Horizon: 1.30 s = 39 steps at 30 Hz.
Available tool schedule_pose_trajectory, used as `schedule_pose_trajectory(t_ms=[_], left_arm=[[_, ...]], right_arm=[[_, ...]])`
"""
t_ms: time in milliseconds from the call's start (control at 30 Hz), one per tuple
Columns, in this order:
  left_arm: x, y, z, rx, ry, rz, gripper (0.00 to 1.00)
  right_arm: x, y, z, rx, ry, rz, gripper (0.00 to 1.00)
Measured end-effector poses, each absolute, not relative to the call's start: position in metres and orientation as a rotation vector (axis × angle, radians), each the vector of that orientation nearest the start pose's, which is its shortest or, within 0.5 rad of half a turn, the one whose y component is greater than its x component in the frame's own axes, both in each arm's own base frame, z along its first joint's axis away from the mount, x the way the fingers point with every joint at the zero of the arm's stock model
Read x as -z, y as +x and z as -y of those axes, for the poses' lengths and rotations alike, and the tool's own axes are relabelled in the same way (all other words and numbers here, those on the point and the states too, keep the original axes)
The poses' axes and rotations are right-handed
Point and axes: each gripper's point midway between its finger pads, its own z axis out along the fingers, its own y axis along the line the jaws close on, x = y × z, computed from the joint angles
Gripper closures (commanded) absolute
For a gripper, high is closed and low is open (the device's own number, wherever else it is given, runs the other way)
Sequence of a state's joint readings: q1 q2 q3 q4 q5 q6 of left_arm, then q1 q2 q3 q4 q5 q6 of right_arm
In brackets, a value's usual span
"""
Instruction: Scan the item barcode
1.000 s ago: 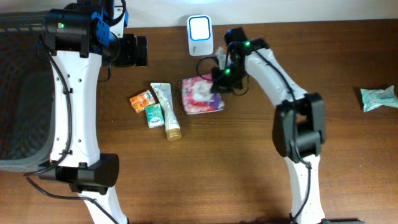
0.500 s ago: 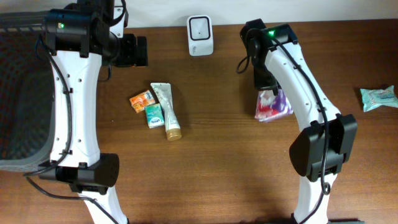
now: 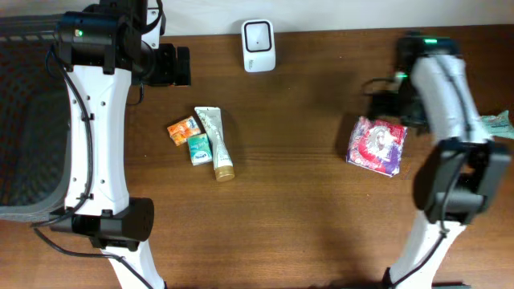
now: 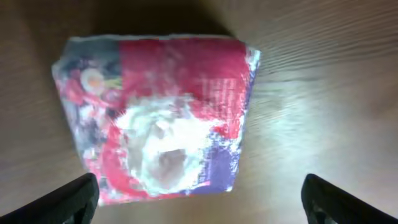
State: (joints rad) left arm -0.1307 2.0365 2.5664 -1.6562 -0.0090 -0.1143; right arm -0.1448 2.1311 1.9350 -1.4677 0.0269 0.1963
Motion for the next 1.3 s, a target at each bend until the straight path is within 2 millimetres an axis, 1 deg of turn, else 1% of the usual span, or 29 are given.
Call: schedule_pose_trajectory(t_ms=[33,67,100,133,167,200,233,267,300,333,367,400,433,467,500,567,633,767,800,900,967,1000,1033,1067,1133,1167,1233,1267,1300], left_arm=[[-0.303,0.422,0.054,0.062,0.020,-2.699,0.01],[-0.303,0.422,0.054,0.063,0.020,-2.699,0.01],[-0.303,0.422,0.054,0.062,0.020,-2.699,0.01],[-0.303,0.422,0.054,0.062,0.020,-2.699,0.01],[-0.303,0.422,0.054,0.062,0.020,-2.699,0.01],[-0.303,0.422,0.054,0.063,0.020,-2.699,0.01],[-0.303,0.422,0.054,0.063,0.020,-2.699,0.01],[-0.303,0.422,0.054,0.063,0.020,-2.699,0.01],[-0.303,0.422,0.054,0.062,0.020,-2.698,0.01],[-0.303,0.422,0.054,0.062,0.020,-2.699,0.01],[-0.303,0.422,0.054,0.063,0.020,-2.699,0.01],[-0.303,0.422,0.054,0.062,0.020,-2.699,0.01],[-0.303,0.422,0.054,0.062,0.020,-2.698,0.01],[-0.303,0.422,0.054,0.062,0.020,-2.699,0.01],[-0.303,0.422,0.054,0.063,0.020,-2.698,0.01],[-0.303,0.422,0.054,0.063,0.020,-2.699,0.01],[-0.303,0.422,0.054,0.062,0.020,-2.699,0.01],[-0.303,0.422,0.054,0.062,0.019,-2.699,0.01],[-0.303,0.422,0.054,0.063,0.020,-2.699,0.01],[-0.303,0.422,0.054,0.062,0.020,-2.699,0.01],[-0.303,0.422,0.054,0.062,0.020,-2.699,0.01],[-0.303,0.422,0.054,0.062,0.019,-2.699,0.01],[-0.303,0.422,0.054,0.063,0.020,-2.699,0.01],[-0.303,0.422,0.054,0.062,0.019,-2.699,0.01],[-0.303,0.422,0.054,0.062,0.019,-2.699,0.01],[-0.303,0.422,0.054,0.062,0.019,-2.699,0.01],[-0.303,0.422,0.054,0.062,0.019,-2.699,0.01],[-0.303,0.422,0.054,0.062,0.020,-2.699,0.01],[-0.303,0.422,0.054,0.062,0.020,-2.699,0.01]], right_arm=[[-0.103,0.382,0.071,-0.087,0.580,-3.183,0.01],[-0.103,0.378,0.086,-0.262,0.615,-3.159,0.01],[-0.102,0.374,0.094,-0.393,0.628,-3.137,0.00],[-0.100,0.368,0.101,-0.540,0.628,-3.108,0.04],[-0.097,0.363,0.103,-0.655,0.628,-3.078,0.09],[-0.093,0.360,0.104,-0.760,0.627,-3.038,0.11],[-0.088,0.357,0.107,-0.826,0.624,-3.008,0.11],[-0.079,0.358,0.108,-0.908,0.626,-2.943,0.12],[-0.075,0.357,0.108,-0.931,0.619,-2.927,0.12],[-0.067,0.352,0.105,-0.994,0.646,-2.904,0.12],[-0.049,0.356,0.102,-1.013,0.603,-2.850,0.19],[-0.042,0.352,0.095,-1.044,0.607,-2.853,0.30],[-0.032,0.352,0.092,-1.044,0.588,-2.840,0.54],[-0.022,0.352,0.088,-1.046,0.565,-2.825,0.81],[-0.017,0.351,0.080,-1.076,0.558,-2.810,0.96],[-0.015,0.351,0.071,-1.123,0.545,-2.786,0.96],[-0.016,0.351,0.069,-1.141,0.550,-2.780,0.96],[-0.024,0.351,0.064,-1.148,0.620,-2.816,0.96],[-0.029,0.354,0.061,-1.116,0.633,-2.831,0.96],[-0.052,0.361,0.049,-0.938,0.630,-2.878,0.96],[-0.080,0.367,0.034,-0.726,0.598,-2.901,0.96],[-0.090,0.366,0.029,-0.569,0.598,-2.920,0.96],[-0.098,0.364,0.024,-0.451,0.599,-2.929,0.96],[-0.102,0.362,0.020,-0.359,0.598,-2.934,0.96],[-0.110,0.350,0.020,-0.024,0.604,-2.946,0.96],[-0.114,0.342,0.020,0.219,0.592,-2.936,0.96],[-0.118,0.338,0.021,0.387,0.572,-2.910,0.96],[-0.119,0.339,0.020,0.484,0.547,-2.883,0.96],[-0.117,0.339,0.019,0.535,0.531,-2.876,0.96]])
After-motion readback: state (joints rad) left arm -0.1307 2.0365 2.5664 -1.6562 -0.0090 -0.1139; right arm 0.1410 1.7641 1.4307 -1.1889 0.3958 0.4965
